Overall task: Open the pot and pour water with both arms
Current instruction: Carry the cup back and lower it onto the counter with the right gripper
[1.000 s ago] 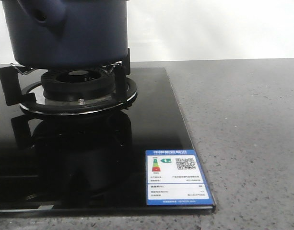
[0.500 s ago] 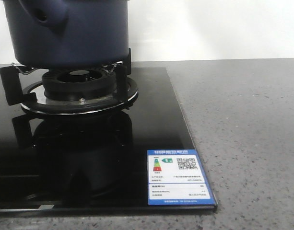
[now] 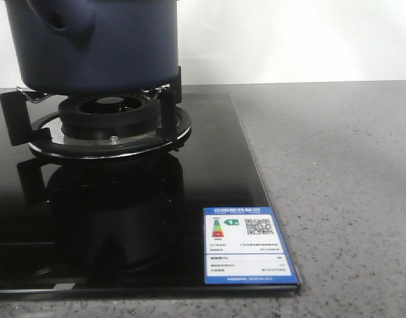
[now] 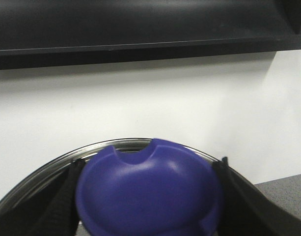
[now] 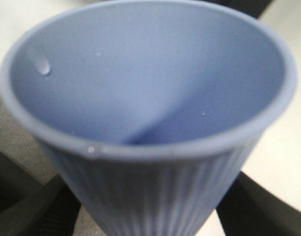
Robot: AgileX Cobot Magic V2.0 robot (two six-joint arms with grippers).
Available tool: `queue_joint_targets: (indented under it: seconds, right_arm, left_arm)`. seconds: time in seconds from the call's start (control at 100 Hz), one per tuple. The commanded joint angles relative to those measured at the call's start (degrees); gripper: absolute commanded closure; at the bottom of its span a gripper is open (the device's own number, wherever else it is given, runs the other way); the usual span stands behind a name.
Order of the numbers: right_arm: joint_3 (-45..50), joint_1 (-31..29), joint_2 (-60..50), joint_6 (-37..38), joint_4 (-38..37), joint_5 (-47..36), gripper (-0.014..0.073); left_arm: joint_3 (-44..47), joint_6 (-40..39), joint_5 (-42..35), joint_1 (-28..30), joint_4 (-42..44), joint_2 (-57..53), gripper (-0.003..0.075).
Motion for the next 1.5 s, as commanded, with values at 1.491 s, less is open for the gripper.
queue_joint_targets:
  seconds: [1.491]
  right_arm:
    - [39.6,-19.1,13.1,0.0,19.0,-54.8,0.0205]
  left_arm:
    - [-2.1,-0.1,-6.6,0.1,-0.1,-1.7,0.0332]
